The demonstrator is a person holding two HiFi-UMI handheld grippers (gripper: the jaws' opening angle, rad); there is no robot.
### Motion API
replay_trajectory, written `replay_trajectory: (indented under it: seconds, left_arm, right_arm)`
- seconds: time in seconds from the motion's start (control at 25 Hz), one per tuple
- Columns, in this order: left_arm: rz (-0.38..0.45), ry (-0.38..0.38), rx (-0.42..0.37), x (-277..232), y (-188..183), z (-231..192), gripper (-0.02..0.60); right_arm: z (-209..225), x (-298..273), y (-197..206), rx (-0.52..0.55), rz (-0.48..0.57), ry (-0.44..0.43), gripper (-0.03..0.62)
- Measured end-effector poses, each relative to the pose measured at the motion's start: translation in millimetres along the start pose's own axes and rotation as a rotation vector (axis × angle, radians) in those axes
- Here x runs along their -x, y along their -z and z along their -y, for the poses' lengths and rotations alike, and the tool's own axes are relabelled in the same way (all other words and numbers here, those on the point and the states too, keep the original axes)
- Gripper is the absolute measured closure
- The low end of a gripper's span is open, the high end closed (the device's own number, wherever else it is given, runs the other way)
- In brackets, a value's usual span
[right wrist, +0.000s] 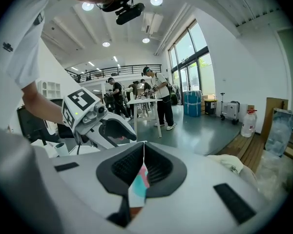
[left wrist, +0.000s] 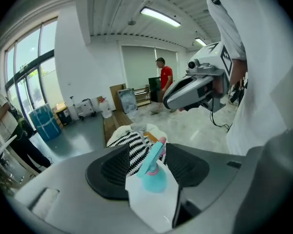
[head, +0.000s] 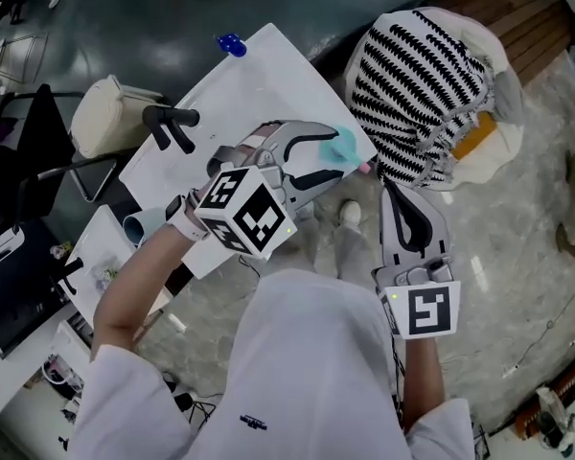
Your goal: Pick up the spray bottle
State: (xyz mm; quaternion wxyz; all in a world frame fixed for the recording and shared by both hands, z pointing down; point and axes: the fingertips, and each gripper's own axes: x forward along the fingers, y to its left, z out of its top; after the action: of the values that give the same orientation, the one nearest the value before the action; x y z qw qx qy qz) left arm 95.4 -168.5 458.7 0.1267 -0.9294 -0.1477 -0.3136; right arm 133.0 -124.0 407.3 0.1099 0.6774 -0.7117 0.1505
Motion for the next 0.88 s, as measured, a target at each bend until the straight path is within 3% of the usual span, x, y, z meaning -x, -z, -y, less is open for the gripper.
replay_trajectory:
  seconds: [0.4, 0.88]
  left_arm:
    - [-0.048, 0.182, -0.112, -30, 24, 1, 0.324]
    - [-0.059, 0.307, -0.108, -64, 49, 6, 0.319]
  right_arm:
    - [6, -3, 16, -0.020, -0.029, 0.008, 0.588]
    - [14, -12, 32, -0.036, -0.056, 0.017, 0.589]
